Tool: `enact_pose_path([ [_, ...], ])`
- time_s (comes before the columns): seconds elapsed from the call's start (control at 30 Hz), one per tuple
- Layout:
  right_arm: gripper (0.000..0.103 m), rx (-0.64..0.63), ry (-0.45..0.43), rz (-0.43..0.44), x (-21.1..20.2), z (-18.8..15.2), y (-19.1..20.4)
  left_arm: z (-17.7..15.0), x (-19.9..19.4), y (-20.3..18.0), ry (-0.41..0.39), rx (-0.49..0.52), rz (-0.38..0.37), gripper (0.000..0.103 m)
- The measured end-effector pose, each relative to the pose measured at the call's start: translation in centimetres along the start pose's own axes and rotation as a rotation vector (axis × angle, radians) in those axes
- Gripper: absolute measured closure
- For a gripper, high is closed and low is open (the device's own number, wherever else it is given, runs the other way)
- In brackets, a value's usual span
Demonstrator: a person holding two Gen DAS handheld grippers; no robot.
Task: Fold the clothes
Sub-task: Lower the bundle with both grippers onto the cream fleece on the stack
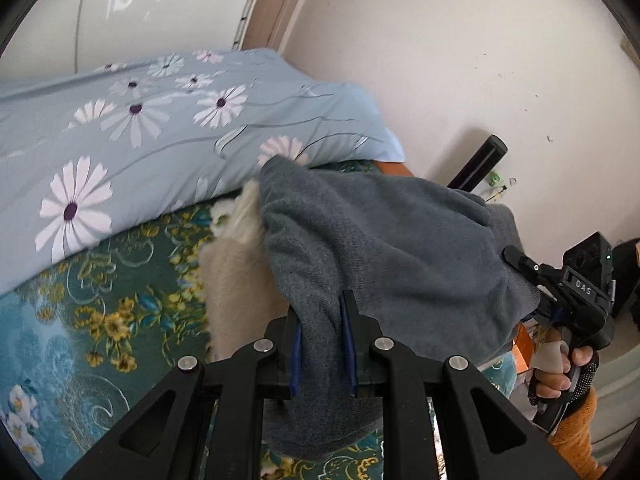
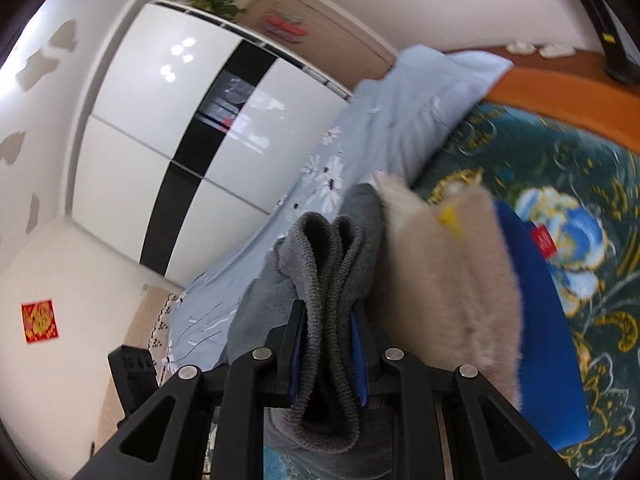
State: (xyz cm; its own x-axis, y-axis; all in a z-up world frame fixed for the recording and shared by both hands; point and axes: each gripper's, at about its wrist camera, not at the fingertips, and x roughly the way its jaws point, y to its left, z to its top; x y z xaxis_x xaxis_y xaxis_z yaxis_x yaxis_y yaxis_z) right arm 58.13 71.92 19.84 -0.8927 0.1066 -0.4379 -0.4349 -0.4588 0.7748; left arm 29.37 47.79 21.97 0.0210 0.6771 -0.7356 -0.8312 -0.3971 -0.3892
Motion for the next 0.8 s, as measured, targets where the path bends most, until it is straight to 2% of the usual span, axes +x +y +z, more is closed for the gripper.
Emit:
enact_pose_path([
  [0.13, 0.081, 0.018, 0.008, -0.029, 0.4, -0.1, -1.0, -0.8, 0.6, 0.6, 0.008, -0.031, -0.014, 0.085],
  [0.27, 0.080, 0.025, 0.015, -0.064, 0.5, -0.2, -1.2, -1.1, 0.9, -0.1, 0.020, 0.016, 0.022, 0.084],
  [0.3, 0.076, 0.022, 0.015, -0.075, 0.4, -0.1, -1.0, -1.1, 0.9, -0.2, 0.021, 0.020, 0.024, 0.082],
  [0.43, 0.074, -0.032, 0.000, -0.174, -0.4, 0.3, 1.3, -0.9, 0.1, 0.0, 0.028, 0.015, 0.014, 0.078],
  [0.6, 0.074, -0.185, -0.090, -0.295, -2.2, 1.9, 6.1, -1.1, -2.1, -0.1, -0.006, 0.043, 0.070, 0.071],
  [0.63, 0.074, -0.230, -0.083, -0.292, -2.1, 2.0, 7.3, -1.2, -2.7, 0.0, -0.022, 0.047, 0.084, 0.071],
  [0.7, 0.074, -0.314, -0.017, -0.271, -0.6, 1.8, 9.3, -1.3, -3.9, -0.1, -0.055, 0.047, 0.091, 0.071],
  [0.8, 0.074, -0.394, 0.094, -0.290, 2.6, 0.8, 10.7, -1.8, -4.4, -1.8, -0.059, 0.088, 0.000, 0.071],
])
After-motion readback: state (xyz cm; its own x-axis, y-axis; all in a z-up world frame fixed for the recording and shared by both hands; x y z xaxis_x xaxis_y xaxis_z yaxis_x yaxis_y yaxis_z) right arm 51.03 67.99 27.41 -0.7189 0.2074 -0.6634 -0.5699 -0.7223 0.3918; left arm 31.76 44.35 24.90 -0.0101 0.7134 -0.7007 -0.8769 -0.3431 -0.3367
